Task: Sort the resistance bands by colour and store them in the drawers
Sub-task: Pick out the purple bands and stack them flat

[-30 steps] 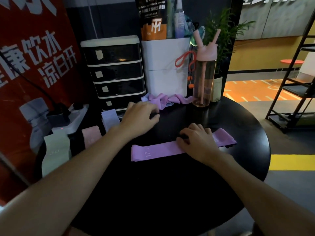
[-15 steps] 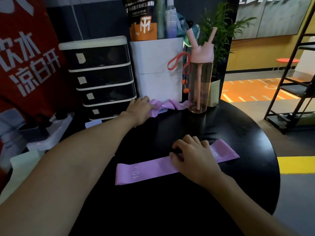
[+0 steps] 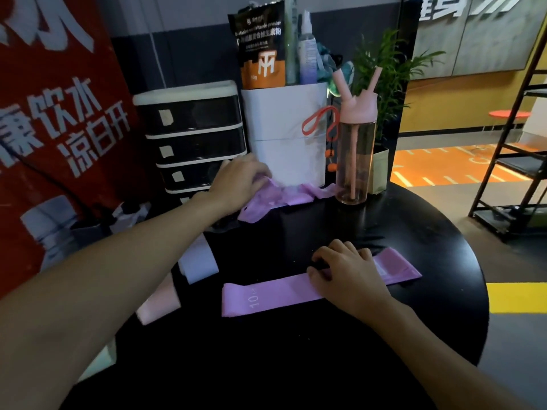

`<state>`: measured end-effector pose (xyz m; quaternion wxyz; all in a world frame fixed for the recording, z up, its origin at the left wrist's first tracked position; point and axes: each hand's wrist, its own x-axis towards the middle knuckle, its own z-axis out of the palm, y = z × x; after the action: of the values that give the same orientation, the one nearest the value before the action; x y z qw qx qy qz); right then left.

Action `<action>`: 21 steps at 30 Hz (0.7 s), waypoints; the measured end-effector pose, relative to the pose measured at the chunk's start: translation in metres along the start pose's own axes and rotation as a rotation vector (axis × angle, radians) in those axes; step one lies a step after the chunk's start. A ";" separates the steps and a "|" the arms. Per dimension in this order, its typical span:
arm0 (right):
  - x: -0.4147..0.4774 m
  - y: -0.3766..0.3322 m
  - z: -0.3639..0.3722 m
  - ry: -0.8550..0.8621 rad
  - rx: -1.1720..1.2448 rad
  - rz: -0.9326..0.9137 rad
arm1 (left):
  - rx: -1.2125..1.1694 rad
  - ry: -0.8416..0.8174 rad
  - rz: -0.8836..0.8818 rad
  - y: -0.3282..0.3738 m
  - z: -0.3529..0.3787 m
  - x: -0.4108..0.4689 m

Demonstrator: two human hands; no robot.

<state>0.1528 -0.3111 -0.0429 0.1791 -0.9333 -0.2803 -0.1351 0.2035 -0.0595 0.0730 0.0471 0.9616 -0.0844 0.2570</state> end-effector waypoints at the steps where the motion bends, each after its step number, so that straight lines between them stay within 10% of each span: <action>1: 0.000 0.000 -0.001 -0.003 0.009 0.003 | -0.047 0.028 -0.001 0.003 -0.011 -0.004; 21: 0.027 -0.076 -0.118 0.172 0.798 -0.020 | -0.536 0.170 -0.059 0.065 -0.152 -0.052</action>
<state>0.1127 -0.2878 0.0927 0.5485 -0.7731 -0.3041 -0.0949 0.0732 -0.0963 0.1813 0.3140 0.8918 -0.1173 0.3038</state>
